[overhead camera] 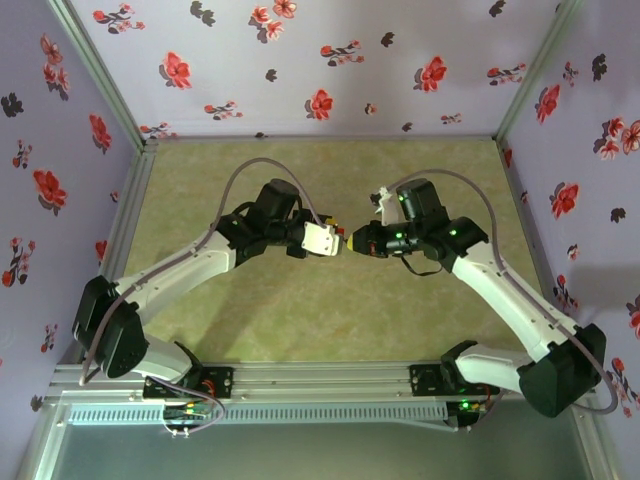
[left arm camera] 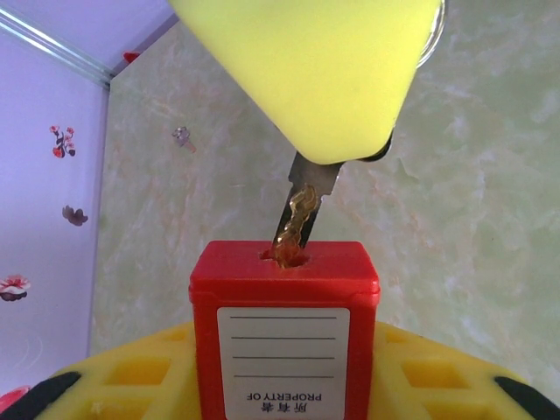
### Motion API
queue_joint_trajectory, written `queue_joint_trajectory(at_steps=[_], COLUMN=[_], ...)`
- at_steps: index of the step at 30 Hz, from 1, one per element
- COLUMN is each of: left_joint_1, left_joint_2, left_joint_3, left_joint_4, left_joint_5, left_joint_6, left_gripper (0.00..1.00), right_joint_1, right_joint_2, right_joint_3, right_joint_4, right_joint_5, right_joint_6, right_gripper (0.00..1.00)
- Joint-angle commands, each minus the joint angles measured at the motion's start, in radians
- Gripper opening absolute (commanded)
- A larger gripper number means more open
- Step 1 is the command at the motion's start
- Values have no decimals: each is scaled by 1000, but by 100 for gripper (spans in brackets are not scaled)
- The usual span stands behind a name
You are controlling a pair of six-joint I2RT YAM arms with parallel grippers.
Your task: Unlock with the key
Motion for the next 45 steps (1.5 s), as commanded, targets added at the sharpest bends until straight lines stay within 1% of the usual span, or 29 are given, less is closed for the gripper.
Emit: queue_joint_trajectory(at_steps=[1, 5, 8, 10, 12, 15, 17, 19, 23, 25, 28, 31, 37, 40, 42, 44, 45], left_joint_1=[-33, -60, -80, -100, -119, -140, -145, -145, -145, -144, -148, -152, -152, -152, -152, -154, -155], left_joint_2=[2, -7, -40, -59, -70, -95, -112, -127, -136, -127, -108, -96, -72, -65, -62, -62, -62], left_joint_3=[40, 7, -67, -127, -165, -218, -239, -238, -185, -146, -101, -92, -65, -60, -62, -76, -86], left_joint_4=[55, 100, 233, 320, 369, 430, 460, 445, 328, 261, 218, 274, 327, 344, 359, 401, 437], left_joint_5=[42, 13, -13, -33, -55, -62, -64, -48, 30, 78, 108, 111, 168, 181, 183, 182, 181], left_joint_6=[-1, 27, 36, 57, 91, 106, 90, 51, -34, -73, -120, -194, -326, -350, -351, -375, -389], left_gripper=[1, 0, 0, 0, 0, 0, 0, 0, 0, 0, 0, 0, 0, 0, 0, 0, 0], right_joint_1=[13, 12, 2, -23, -59, -129, -161, -174, -165, -141, -84, -22, 39, 42, 41, 39, 39], right_joint_2=[40, 78, 96, 96, 96, 94, 97, 108, 130, 131, 140, 146, 108, 74, 75, 92, 96], right_joint_3=[25, 65, 77, 54, 38, 12, 3, 10, 69, 96, 134, 141, 92, 52, 44, 48, 40], right_joint_4=[-60, -89, -75, -2, 57, 143, 185, 166, -3, -79, -157, -172, -140, -116, -121, -122, -93], right_joint_5=[14, 22, 6, -55, -115, -211, -263, -277, -216, -158, -81, -3, 91, 102, 125, 93, 68], right_joint_6=[-55, -71, -57, -5, 51, 133, 173, 163, 15, -79, -167, -206, -270, -298, -282, -253, -210], right_gripper=[0, 0, 0, 0, 0, 0, 0, 0, 0, 0, 0, 0, 0, 0, 0, 0, 0])
